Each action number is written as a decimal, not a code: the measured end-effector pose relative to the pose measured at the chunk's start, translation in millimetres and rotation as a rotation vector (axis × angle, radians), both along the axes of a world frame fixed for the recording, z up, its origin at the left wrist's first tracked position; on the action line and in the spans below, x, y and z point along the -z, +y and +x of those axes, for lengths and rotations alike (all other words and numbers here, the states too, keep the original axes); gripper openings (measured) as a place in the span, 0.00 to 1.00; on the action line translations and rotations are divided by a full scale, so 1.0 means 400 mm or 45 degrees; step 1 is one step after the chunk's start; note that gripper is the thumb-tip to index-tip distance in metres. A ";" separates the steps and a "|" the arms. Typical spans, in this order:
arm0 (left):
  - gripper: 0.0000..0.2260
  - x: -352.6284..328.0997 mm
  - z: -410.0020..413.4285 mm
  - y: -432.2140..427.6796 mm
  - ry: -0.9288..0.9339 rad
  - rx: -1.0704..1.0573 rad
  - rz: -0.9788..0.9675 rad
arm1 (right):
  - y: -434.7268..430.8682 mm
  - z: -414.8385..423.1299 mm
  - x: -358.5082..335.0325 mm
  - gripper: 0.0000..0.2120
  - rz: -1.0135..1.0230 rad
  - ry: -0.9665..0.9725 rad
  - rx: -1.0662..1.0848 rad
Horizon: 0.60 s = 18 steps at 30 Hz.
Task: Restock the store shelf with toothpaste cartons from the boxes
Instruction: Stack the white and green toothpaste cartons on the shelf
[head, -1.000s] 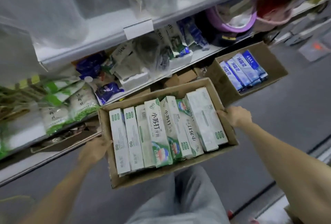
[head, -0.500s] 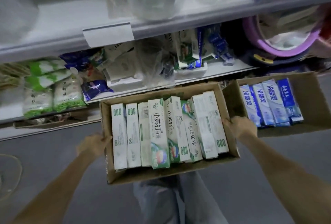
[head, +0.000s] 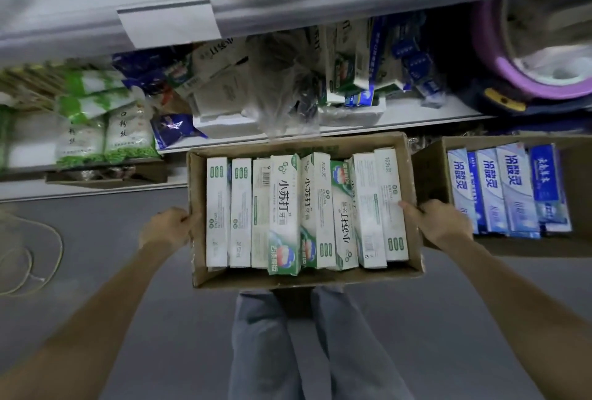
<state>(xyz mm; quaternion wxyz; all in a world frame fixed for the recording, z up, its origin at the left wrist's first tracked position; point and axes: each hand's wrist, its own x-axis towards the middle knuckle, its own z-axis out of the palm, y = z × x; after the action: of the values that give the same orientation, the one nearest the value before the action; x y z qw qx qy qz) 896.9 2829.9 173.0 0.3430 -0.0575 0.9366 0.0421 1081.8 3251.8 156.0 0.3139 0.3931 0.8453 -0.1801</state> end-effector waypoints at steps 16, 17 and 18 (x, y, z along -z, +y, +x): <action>0.16 0.027 0.314 0.263 -0.203 -0.626 0.657 | -0.362 0.087 -0.024 0.17 -0.181 0.553 0.333; 0.17 0.032 0.325 0.256 -0.206 -0.601 0.636 | -0.389 0.074 -0.017 0.19 -0.234 0.512 0.352; 0.17 0.039 0.333 0.247 -0.207 -0.569 0.615 | -0.412 0.061 -0.012 0.21 -0.277 0.485 0.391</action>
<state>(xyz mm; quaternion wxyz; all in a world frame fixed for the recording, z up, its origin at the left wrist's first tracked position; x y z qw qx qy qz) 1030.3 2928.7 157.4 0.4025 -0.1816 0.8336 0.3320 1106.3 3087.1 160.9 0.1586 0.4396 0.7952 -0.3862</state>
